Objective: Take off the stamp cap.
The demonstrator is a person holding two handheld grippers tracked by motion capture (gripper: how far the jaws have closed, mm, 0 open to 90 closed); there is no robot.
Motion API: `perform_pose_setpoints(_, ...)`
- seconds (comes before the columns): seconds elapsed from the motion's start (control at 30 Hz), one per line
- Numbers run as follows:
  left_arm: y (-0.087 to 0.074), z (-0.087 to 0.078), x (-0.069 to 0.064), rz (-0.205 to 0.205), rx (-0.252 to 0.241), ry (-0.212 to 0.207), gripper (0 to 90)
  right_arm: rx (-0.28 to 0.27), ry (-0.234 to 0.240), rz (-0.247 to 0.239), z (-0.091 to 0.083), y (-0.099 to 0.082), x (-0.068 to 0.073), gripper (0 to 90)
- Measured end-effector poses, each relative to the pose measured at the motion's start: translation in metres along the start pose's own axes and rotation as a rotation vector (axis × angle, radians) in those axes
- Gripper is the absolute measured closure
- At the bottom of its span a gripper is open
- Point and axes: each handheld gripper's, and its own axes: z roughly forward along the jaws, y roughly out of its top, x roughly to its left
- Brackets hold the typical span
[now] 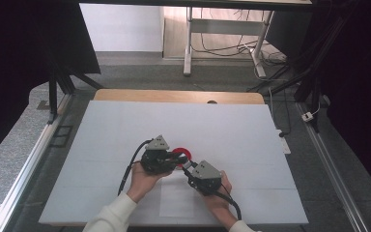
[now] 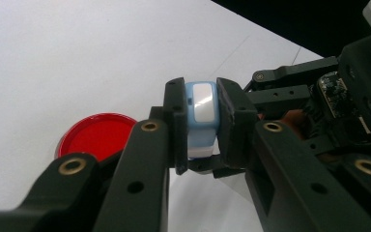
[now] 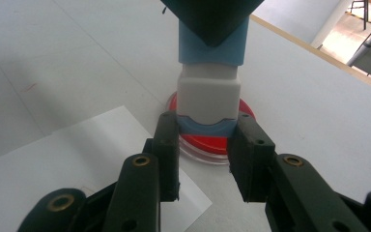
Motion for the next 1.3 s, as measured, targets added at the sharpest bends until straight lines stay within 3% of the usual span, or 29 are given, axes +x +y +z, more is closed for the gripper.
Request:
perform_pose_setpoints(0.73, 0.001, -0.001, 0.0, -0.009, -0.008, -0.011, 75.5, 0.003, 0.007, -0.009, -0.003, 0.001, -0.002, 66.0)
perform_pose_setpoints(0.77, 0.0, -0.004, -0.002, 0.005, -0.052, 0.039, 75.5, -0.001, 0.003, -0.005, -0.003, 0.001, -0.002, 66.1)
perform_pose_setpoints(0.8, 0.003, -0.012, -0.006, 0.089, -0.081, 0.187, 75.9, 0.034, -0.012, 0.004, -0.003, 0.002, -0.003, 66.2)
perform_pose_setpoints(0.83, 0.007, -0.024, -0.003, 0.096, -0.102, 0.213, 75.9, 0.046, -0.01, 0.021, -0.002, -0.004, -0.005, 66.2)
perform_pose_setpoints(0.87, 0.01, -0.036, 0.006, 0.028, -0.136, 0.126, 75.9, 0.063, -0.011, 0.03, -0.001, -0.01, -0.008, 66.1)
perform_pose_setpoints(0.9, 0.011, -0.044, 0.011, -0.008, -0.153, 0.091, 75.9, 0.059, -0.018, 0.041, 0.0, -0.015, -0.011, 66.2)
perform_pose_setpoints(0.93, 0.01, -0.046, 0.011, 0.009, -0.154, 0.127, 75.9, 0.063, -0.017, 0.034, -0.001, -0.014, -0.013, 66.1)
perform_pose_setpoints(0.97, 0.01, -0.045, 0.011, 0.017, -0.138, 0.13, 75.8, 0.047, -0.019, 0.034, -0.002, -0.011, -0.014, 66.1)
perform_pose_setpoints(1.17, 0.009, -0.03, 0.006, 0.039, -0.081, 0.077, 75.7, -0.003, 0.006, 0.022, -0.008, -0.006, -0.016, 65.9)
perform_pose_setpoints(1.3, 0.007, -0.027, 0.008, 0.029, -0.059, 0.054, 75.6, -0.024, 0.01, 0.02, -0.01, -0.006, -0.018, 65.8)
